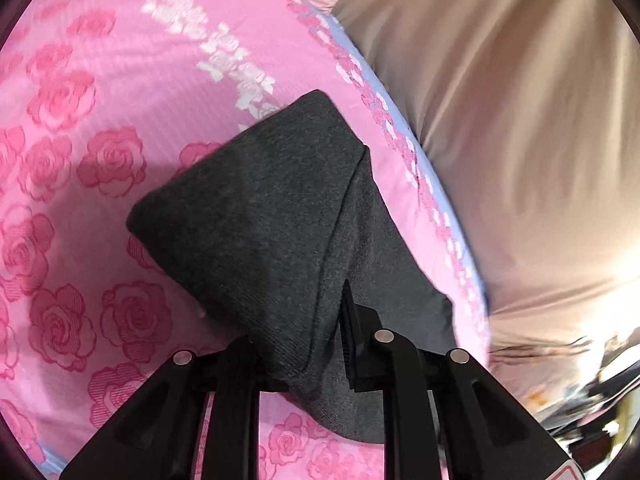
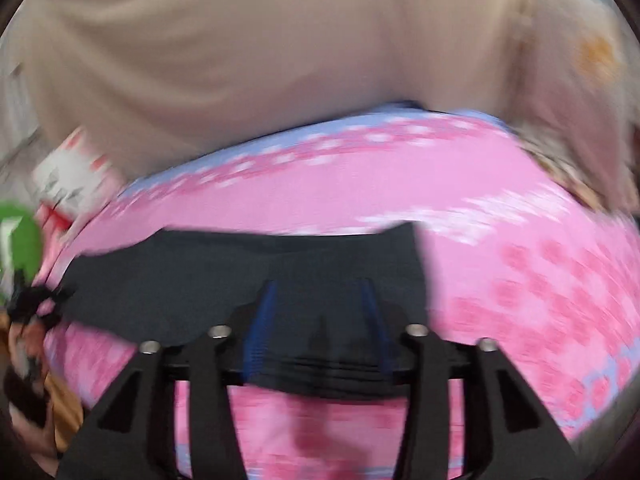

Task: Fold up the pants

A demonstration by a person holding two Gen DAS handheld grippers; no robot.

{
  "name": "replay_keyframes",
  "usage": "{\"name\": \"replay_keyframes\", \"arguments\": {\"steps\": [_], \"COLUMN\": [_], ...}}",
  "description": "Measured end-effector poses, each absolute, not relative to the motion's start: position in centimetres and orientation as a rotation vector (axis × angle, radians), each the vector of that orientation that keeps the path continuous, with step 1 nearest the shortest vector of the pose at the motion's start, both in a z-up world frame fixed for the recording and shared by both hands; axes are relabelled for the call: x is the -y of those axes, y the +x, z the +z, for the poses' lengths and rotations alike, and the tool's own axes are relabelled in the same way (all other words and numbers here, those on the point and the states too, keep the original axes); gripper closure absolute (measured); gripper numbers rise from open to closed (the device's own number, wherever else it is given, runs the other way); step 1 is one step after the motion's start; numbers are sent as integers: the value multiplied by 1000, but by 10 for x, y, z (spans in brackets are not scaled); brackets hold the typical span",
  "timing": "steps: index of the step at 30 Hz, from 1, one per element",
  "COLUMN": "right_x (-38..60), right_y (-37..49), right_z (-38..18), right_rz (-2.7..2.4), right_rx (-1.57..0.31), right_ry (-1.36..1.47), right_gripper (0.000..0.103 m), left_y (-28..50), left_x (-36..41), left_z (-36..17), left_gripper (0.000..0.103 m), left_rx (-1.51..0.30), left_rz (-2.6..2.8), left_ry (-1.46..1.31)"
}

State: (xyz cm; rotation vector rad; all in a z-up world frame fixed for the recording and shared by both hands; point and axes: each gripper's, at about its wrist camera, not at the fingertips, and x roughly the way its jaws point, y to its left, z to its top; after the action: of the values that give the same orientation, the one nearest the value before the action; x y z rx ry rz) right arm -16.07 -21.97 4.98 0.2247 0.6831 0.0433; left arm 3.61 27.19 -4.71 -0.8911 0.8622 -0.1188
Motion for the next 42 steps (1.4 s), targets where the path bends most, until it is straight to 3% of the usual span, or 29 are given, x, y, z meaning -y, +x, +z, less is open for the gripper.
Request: {"name": "replay_keyframes", "arguments": {"steps": [7, 11, 15, 19, 24, 25, 28, 29, 30, 31, 35, 42], "right_x": [109, 132, 168, 142, 93, 97, 110, 117, 125, 130, 164, 235], "right_y": [-105, -104, -101, -92, -54, -57, -68, -74, -81, -86, -117, -148], "right_z": [-12, -14, 12, 51, -13, -21, -13, -5, 2, 9, 26, 27], "right_rz": [147, 117, 192, 252, 313, 322, 332, 309, 276, 241, 59, -79], "right_rx": [-858, -849, -783, -690, -902, -867, -856, -836, -818, -800, -724, -663], "right_ry": [-8, 59, 319, 305, 222, 270, 327, 329, 307, 282, 220, 299], "right_gripper": [50, 91, 92, 92, 86, 86, 67, 53, 49, 49, 37, 35], "left_y": [38, 35, 40, 42, 41, 41, 39, 40, 41, 42, 37, 18], "left_x": [-265, -270, -273, -274, -279, -281, -281, -280, -278, -275, -247, -137], "left_z": [-52, -55, -60, -63, -65, -66, -67, -66, -64, -60, -16, 98], "left_gripper": [82, 82, 82, 82, 81, 81, 80, 81, 83, 89, 91, 92], "left_rx": [-871, -874, -879, -877, -875, -874, -874, -875, -871, -865, -798, -660], "left_rz": [-110, -134, -158, -172, -181, -182, -178, -173, -172, -172, -155, -382], "left_ry": [-866, -887, -905, -902, -921, -932, -932, -925, -916, -904, -771, -503]}}
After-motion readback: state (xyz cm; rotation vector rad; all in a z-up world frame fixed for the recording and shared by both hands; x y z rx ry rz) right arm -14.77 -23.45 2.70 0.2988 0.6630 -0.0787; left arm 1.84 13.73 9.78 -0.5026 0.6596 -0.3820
